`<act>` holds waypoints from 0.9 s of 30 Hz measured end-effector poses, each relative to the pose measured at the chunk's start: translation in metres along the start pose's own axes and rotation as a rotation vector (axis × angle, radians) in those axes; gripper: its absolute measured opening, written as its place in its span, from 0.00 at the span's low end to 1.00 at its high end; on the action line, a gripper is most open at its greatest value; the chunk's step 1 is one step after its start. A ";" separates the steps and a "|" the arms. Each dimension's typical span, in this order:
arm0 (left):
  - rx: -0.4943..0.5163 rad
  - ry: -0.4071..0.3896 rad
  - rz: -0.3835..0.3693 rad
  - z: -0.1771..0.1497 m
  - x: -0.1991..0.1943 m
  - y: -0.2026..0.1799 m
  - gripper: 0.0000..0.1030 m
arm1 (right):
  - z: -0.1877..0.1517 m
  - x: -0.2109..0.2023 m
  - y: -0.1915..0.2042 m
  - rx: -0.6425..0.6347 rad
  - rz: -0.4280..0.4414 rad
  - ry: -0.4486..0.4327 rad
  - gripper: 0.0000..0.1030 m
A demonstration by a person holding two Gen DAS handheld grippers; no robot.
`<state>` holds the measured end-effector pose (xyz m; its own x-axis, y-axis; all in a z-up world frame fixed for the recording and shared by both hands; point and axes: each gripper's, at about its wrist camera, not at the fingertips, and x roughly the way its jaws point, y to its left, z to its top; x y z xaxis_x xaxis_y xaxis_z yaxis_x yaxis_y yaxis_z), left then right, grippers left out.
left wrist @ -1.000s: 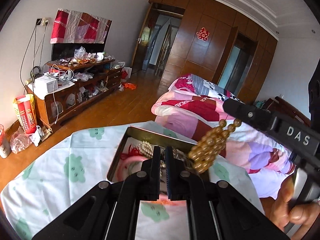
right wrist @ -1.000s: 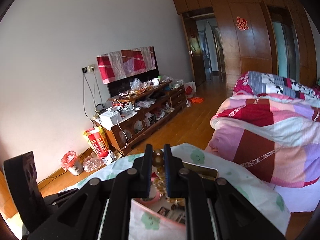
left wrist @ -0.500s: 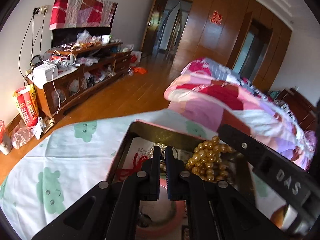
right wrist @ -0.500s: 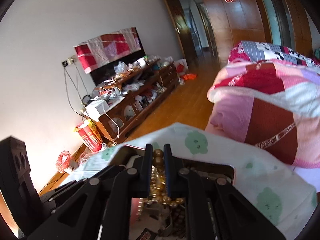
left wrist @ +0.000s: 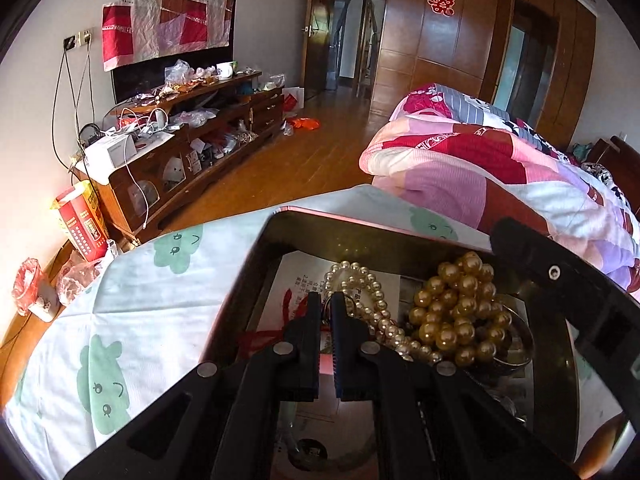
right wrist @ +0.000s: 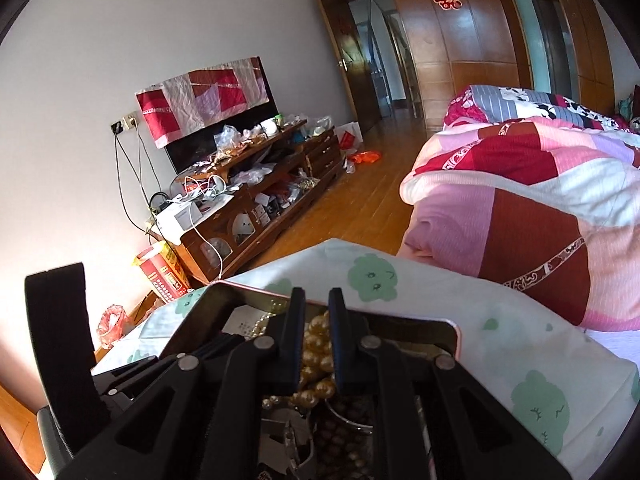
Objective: Organize jewelry
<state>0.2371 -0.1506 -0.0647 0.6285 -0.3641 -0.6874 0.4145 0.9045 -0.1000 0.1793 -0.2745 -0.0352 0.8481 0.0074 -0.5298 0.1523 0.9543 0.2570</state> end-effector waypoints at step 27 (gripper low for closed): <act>-0.046 0.006 0.112 -0.016 -0.031 -0.005 0.71 | -0.035 -0.055 -0.025 0.100 -0.178 -0.106 0.75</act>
<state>0.2051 -0.1405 -0.0542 0.6655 -0.2589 -0.7001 0.3114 0.9487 -0.0548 0.1113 -0.2882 -0.0403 0.8514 -0.1948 -0.4871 0.3492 0.9033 0.2490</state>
